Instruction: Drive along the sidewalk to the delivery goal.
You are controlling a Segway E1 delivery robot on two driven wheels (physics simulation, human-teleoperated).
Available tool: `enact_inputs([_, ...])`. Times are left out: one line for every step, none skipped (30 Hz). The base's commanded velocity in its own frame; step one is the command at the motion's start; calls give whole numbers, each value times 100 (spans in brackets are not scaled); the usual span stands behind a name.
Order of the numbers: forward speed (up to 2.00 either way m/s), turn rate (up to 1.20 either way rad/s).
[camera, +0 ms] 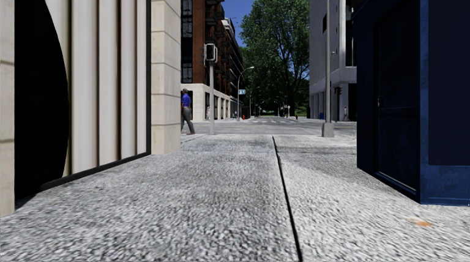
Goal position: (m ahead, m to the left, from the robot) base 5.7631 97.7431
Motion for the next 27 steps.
enact_inputs([200,0])
enact_inputs([200,0])
enact_inputs([200,0])
enact_inputs([200,0])
enact_inputs([200,0])
enact_inputs([200,0])
enact_inputs([200,0])
enact_inputs([200,0])
enact_inputs([200,0])
enact_inputs([200,0])
enact_inputs([200,0])
enact_inputs([200,-18])
enact_inputs([200,-47])
enact_inputs([200,-67])
enact_inputs([200,-67])
enact_inputs([200,-74])
enact_inputs([200,-76])
enact_inputs([200,-76])
enact_inputs([200,-74])
enact_inputs([200,-74])
enact_inputs([200,0])
enact_inputs([200,0])
enact_inputs([200,0])
enact_inputs([200,0])
enact_inputs([200,0])
enact_inputs([200,0])
enact_inputs([200,0])
